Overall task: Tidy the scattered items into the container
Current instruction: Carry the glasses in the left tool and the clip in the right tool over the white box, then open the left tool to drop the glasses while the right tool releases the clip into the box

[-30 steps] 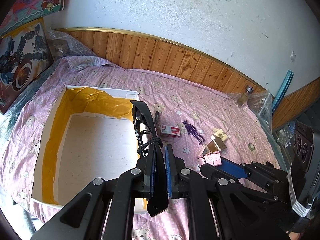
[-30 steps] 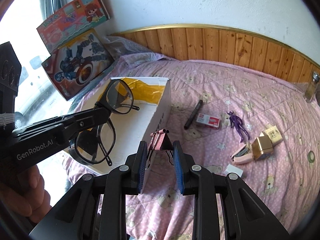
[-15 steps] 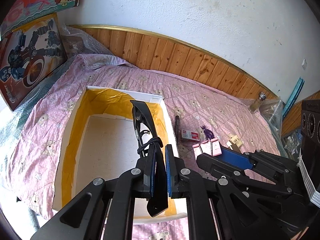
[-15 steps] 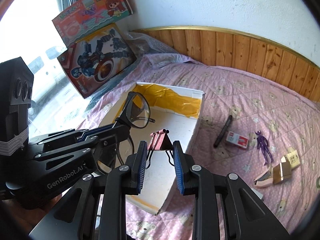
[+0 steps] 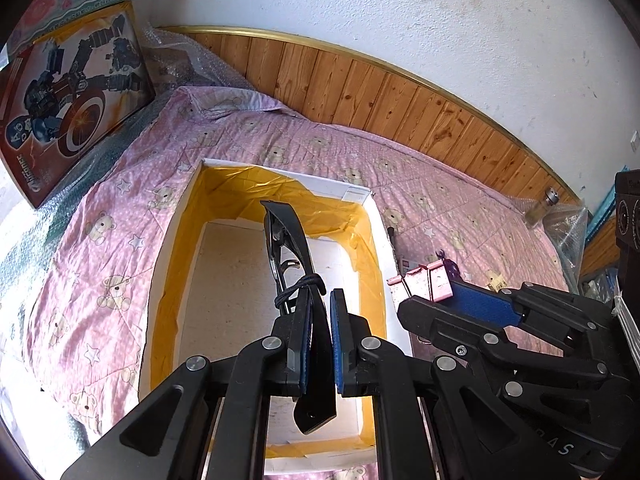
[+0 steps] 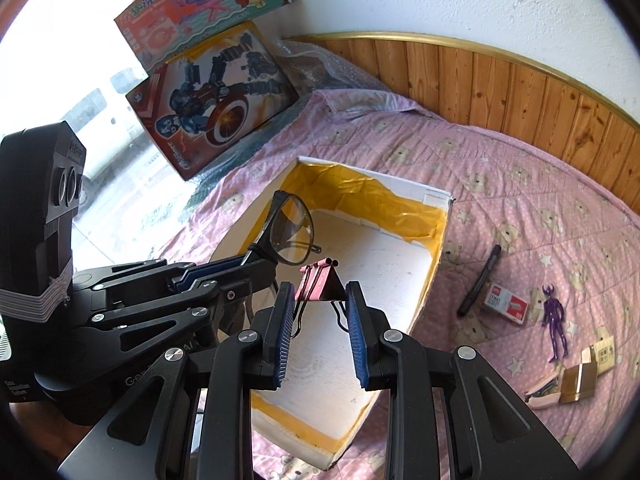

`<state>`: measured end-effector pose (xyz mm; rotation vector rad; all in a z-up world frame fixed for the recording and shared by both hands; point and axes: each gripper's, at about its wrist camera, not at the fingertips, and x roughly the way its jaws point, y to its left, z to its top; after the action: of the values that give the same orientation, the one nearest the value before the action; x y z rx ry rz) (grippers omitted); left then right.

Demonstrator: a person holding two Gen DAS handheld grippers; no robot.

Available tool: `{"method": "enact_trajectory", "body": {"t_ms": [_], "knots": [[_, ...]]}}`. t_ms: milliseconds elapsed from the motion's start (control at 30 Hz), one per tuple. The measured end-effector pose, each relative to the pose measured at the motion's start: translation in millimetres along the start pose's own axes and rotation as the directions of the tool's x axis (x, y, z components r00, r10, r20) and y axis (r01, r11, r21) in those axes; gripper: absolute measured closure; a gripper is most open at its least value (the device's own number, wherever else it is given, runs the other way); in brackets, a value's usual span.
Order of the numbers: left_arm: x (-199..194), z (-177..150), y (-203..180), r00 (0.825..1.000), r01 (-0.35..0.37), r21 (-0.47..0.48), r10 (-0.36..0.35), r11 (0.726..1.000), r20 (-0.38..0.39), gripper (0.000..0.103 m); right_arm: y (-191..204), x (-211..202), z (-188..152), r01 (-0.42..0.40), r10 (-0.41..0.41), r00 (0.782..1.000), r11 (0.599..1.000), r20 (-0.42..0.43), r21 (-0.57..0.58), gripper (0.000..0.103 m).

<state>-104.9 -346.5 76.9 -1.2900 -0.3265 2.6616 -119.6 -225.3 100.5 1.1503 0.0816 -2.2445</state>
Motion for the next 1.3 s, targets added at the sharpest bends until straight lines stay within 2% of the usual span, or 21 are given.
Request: {"method": "enact_trajectory", "body": {"t_ms": [467,767,1300], "knots": [[32.4,14.9,8.7,0.996,-0.004,-0.016,0.002,1.000,-0.088,0.093,-22.6,39.7,20.6,-0.033,0.035,0.993,0.999,-0.111,0.022,0.076],[65.6,23.4,16.9,0.984,-0.018,-0.040,0.010,0.999,-0.180,0.093,-40.0,74.2,35.7,-0.024,0.032,0.980,0.999,-0.194,0.043,0.076],[145.0,34.2,42.8,0.936,-0.117,-0.155,0.057,0.981,-0.347,0.093,-65.9,144.3,55.8,0.064,-0.068,0.931,0.998,-0.360,-0.024,0.076]]}}
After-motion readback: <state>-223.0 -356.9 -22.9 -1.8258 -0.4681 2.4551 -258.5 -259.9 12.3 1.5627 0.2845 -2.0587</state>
